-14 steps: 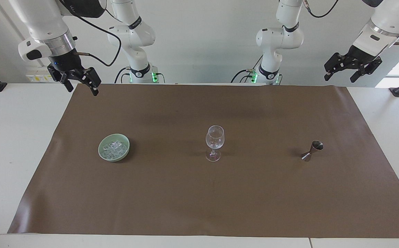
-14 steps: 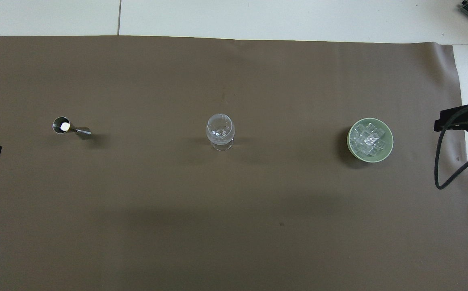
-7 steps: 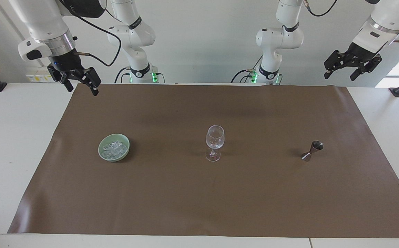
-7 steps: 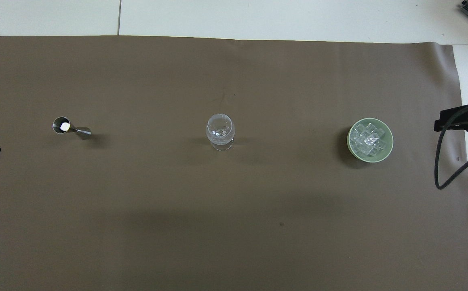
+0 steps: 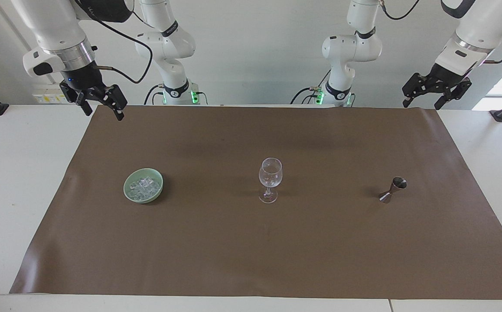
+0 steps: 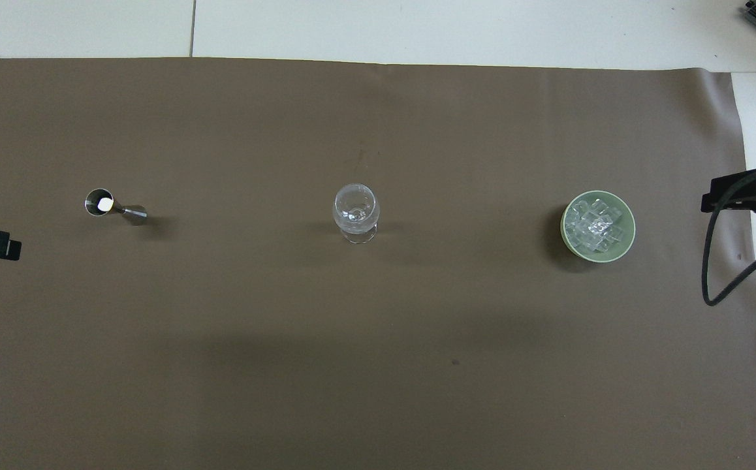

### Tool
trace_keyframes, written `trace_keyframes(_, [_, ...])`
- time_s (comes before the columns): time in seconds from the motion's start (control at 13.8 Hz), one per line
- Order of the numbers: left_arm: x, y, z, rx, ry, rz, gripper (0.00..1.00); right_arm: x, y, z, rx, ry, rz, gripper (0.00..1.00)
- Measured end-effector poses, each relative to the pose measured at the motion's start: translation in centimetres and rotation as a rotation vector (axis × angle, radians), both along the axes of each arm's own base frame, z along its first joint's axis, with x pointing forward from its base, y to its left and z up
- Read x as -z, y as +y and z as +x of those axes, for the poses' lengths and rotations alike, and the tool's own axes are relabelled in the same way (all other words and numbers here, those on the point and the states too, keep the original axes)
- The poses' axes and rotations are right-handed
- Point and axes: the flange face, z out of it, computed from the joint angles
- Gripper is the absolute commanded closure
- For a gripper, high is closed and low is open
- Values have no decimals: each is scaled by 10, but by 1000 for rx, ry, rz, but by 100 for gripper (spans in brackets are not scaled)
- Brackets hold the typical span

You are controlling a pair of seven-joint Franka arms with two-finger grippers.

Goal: Pour wine and add ice with both arms

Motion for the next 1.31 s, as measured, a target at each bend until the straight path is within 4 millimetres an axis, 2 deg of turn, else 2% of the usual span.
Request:
trace_keyframes(0.51, [-8, -9, 1, 11, -26, -33, 0, 0, 0, 0, 0, 0, 0, 0])
trace_keyframes(0.8, [-16, -8, 6, 8, -45, -36, 0, 0, 0, 0, 0, 0, 0, 0])
trace_keyframes(1.31, [-21, -12, 36, 11, -37, -25, 0, 0, 0, 0, 0, 0, 0, 0])
